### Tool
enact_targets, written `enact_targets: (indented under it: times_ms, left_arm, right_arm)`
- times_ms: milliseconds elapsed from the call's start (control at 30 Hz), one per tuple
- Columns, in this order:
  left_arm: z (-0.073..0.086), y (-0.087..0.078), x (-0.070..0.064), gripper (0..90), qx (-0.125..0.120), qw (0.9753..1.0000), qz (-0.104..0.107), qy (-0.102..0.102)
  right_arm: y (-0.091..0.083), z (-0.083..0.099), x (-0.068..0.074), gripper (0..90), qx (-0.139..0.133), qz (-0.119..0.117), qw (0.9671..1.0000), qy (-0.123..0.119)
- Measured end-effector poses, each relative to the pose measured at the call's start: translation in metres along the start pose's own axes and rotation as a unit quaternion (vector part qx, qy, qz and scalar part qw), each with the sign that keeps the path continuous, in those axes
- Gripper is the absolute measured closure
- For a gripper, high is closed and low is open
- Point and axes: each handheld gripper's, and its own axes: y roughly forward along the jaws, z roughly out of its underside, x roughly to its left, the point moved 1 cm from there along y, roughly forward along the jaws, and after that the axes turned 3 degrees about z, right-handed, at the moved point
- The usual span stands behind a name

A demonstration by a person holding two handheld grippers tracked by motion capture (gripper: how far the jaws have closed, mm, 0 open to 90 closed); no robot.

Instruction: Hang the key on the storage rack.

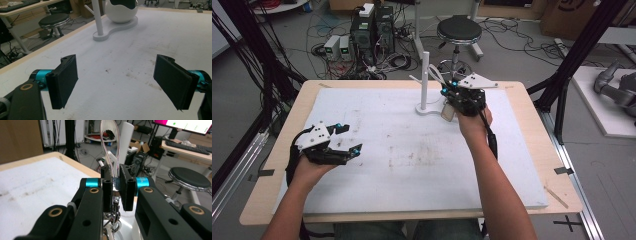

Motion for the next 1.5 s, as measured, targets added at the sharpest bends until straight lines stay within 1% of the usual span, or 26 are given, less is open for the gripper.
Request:
enact_targets:
  times_ms: [33, 67, 133, 167, 267, 300, 367, 400, 533, 667, 700, 800, 867, 900, 933, 967, 1000, 1067, 1100, 1200, 1233, 1333, 1367, 1400, 1433, 1500]
  left_arm:
    - [0.0, 0.0, 0.0, 19.5, 0.0, 1.0, 0.0, 0.0]
    - [0.0, -0.001, 0.0, 19.5, 0.0, 1.0, 0.0, 0.001]
    - [0.0, -0.002, 0.001, 19.5, 0.0, 1.0, -0.001, 0.001]
    - [0.0, -0.002, 0.001, 19.5, -0.001, 1.0, -0.001, 0.0]
    - [0.001, -0.002, 0.001, 19.5, 0.0, 1.0, -0.001, -0.001]
    - [0.001, -0.003, 0.001, 19.5, 0.0, 1.0, -0.002, -0.001]
    - [0.001, -0.003, 0.001, 19.5, 0.001, 1.0, -0.002, -0.001]
    - [0.001, -0.003, 0.002, 19.5, 0.001, 1.0, -0.002, 0.0]
    - [0.001, -0.003, 0.002, 19.5, 0.001, 1.0, 0.0, 0.0]
    - [0.001, -0.003, 0.001, 19.5, 0.001, 1.0, 0.0, -0.001]
    - [0.001, -0.003, 0.001, 19.5, 0.0, 1.0, 0.0, -0.001]
    - [0.002, -0.003, 0.001, 19.5, 0.0, 1.0, 0.001, -0.001]
    - [0.002, -0.003, 0.001, 19.5, 0.001, 1.0, 0.001, -0.001]
    - [0.002, -0.003, 0.002, 19.5, 0.002, 1.0, 0.001, 0.0]
    - [0.002, -0.002, 0.002, 19.5, 0.002, 1.0, 0.001, -0.001]
    - [0.002, -0.002, 0.002, 19.5, 0.002, 1.0, 0.001, -0.001]
    - [0.003, -0.002, 0.002, 19.5, 0.003, 1.0, 0.001, -0.001]
    - [0.003, -0.002, 0.002, 19.5, 0.002, 1.0, 0.001, -0.002]
    - [0.002, -0.002, 0.002, 19.5, 0.002, 1.0, 0.002, -0.001]
    - [0.001, -0.002, 0.001, 19.5, 0.001, 1.0, 0.001, 0.001]
    - [0.001, -0.002, 0.001, 19.5, 0.001, 1.0, 0.001, 0.002]
    - [0.0, -0.003, 0.0, 19.5, -0.001, 1.0, 0.001, 0.002]
    - [0.0, -0.003, 0.0, 19.5, -0.002, 1.0, -0.001, 0.003]
    - [-0.001, -0.003, 0.0, 19.5, -0.002, 1.0, -0.002, 0.003]
    - [-0.001, -0.003, 0.001, 19.5, -0.004, 1.0, -0.002, 0.002]
    - [-0.001, -0.003, 0.001, 19.5, -0.006, 1.0, -0.005, 0.001]
  right_arm:
    - [0.004, -0.001, 0.001, 83.2, -0.002, -0.002, 1.0, 0.0]
    - [0.007, -0.002, 0.003, 83.2, 0.0, 0.0, 1.0, -0.001]
    - [0.014, -0.002, 0.005, 83.2, 0.005, -0.004, 1.0, -0.001]
    - [0.017, -0.002, 0.006, 83.2, 0.005, -0.002, 1.0, -0.005]
    - [0.025, -0.001, 0.007, 83.2, 0.014, 0.009, 0.9998, -0.007]
    - [0.027, 0.001, 0.006, 83.2, 0.016, 0.005, 0.9998, -0.007]
    - [0.031, 0.003, 0.006, 83.2, 0.023, 0.007, 0.9996, -0.013]
    - [0.033, 0.004, 0.006, 83.2, 0.024, 0.003, 0.9997, -0.011]
    - [0.038, 0.006, 0.006, 83.1, 0.032, 0.012, 0.9993, -0.016]
    - [0.045, 0.011, 0.005, 83.1, 0.05, 0.017, 0.9985, -0.015]
    - [0.046, 0.012, 0.004, 83.0, 0.052, 0.014, 0.9985, -0.014]
    - [0.051, 0.014, 0.004, 82.7, 0.055, 0.019, 0.9982, -0.013]
    - [0.054, 0.015, 0.004, 81.2, 0.059, 0.023, 0.9978, -0.016]
    - [0.054, 0.016, 0.004, 75.0, 0.058, 0.021, 0.998, -0.015]
    - [0.054, 0.016, 0.004, 71.5, 0.059, 0.029, 0.9977, -0.013]
    - [0.054, 0.016, 0.004, 71.5, 0.059, 0.029, 0.9977, -0.013]
    - [0.052, 0.015, 0.003, 66.1, 0.053, 0.033, 0.998, -0.01]
    - [0.048, 0.014, 0.002, 63.7, 0.05, 0.038, 0.998, -0.01]
    - [0.046, 0.014, 0.002, 62.4, 0.049, 0.037, 0.9981, -0.006]
    - [0.037, 0.014, -0.002, 56.5, 0.034, 0.044, 0.9985, -0.001]
    - [0.033, 0.015, -0.003, 55.7, 0.032, 0.045, 0.9985, 0.002]
    - [0.021, 0.017, -0.01, 47.0, 0.029, 0.05, 0.9982, 0.017]
    - [0.015, 0.019, -0.012, 45.8, 0.02, 0.049, 0.9984, 0.021]
    - [0.009, 0.021, -0.014, 44.8, 0.011, 0.045, 0.9987, 0.022]
    - [0.003, 0.024, -0.016, 42.9, 0.006, 0.049, 0.9986, 0.02]
    - [-0.006, 0.028, -0.02, 42.2, 0.002, 0.045, 0.9987, 0.022]
